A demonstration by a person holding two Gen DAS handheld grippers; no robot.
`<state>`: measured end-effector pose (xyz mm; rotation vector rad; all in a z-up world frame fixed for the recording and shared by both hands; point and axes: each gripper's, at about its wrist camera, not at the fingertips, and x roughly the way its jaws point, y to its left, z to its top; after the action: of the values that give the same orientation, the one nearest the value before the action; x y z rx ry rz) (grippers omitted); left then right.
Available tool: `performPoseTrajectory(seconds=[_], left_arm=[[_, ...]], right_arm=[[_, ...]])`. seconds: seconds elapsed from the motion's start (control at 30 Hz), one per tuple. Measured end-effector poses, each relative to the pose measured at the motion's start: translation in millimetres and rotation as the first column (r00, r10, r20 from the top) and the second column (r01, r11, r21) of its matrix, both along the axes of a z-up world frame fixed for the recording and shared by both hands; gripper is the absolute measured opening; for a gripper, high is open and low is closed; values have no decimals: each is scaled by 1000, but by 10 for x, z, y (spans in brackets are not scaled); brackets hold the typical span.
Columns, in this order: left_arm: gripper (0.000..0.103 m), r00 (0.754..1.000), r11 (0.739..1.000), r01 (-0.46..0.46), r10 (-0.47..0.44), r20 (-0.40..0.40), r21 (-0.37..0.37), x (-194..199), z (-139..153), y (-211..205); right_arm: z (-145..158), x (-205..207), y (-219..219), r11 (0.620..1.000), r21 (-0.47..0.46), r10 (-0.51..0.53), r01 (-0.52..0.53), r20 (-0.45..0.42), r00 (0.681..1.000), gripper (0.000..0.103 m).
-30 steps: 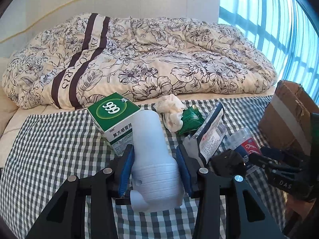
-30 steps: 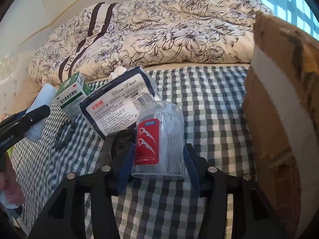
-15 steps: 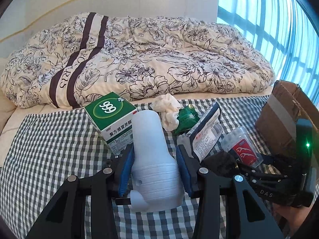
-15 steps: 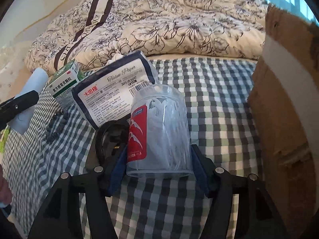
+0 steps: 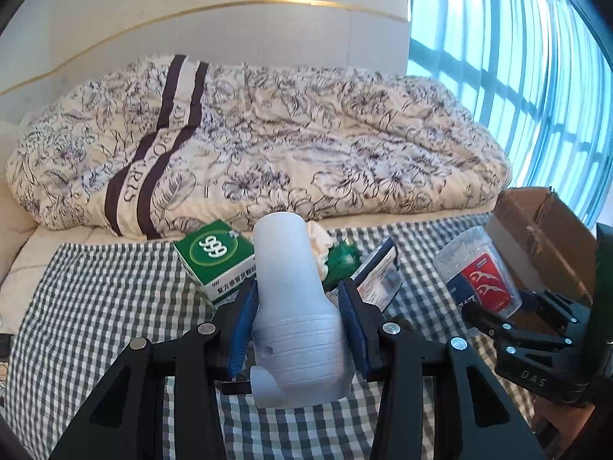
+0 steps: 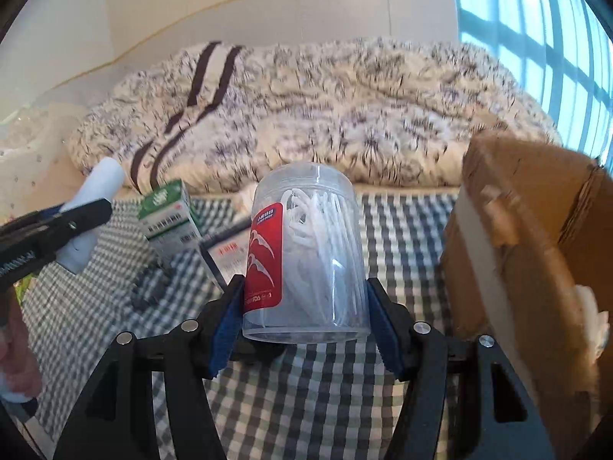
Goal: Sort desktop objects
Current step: 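Carry the white bottle and floss container with both tools over the box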
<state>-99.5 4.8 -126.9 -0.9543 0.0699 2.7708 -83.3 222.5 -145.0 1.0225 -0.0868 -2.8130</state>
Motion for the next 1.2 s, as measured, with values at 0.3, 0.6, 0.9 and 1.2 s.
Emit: performPoseTrajectory(seconds=[0.3,0.6,0.9,1.2], left_arm=[[44,999,1000,9,-9,-51,0,228,212,99],[44,994,1000,28,-28,-110,-4,436,488,238],[44,990,999,34,-34,-138,1,593,644,341],[44,981,999,53,-51,-187,8,729,863,524]], right_arm=[[378,319,8,1000,5,-11,11,-90,996,61],[737,615,65,1000,-17,-26,23,-184,983,61],[940,793,201,999,-26,-50,45,-245,968,61],[1134,993,324,997,-19,-74,72,-303,950,61]])
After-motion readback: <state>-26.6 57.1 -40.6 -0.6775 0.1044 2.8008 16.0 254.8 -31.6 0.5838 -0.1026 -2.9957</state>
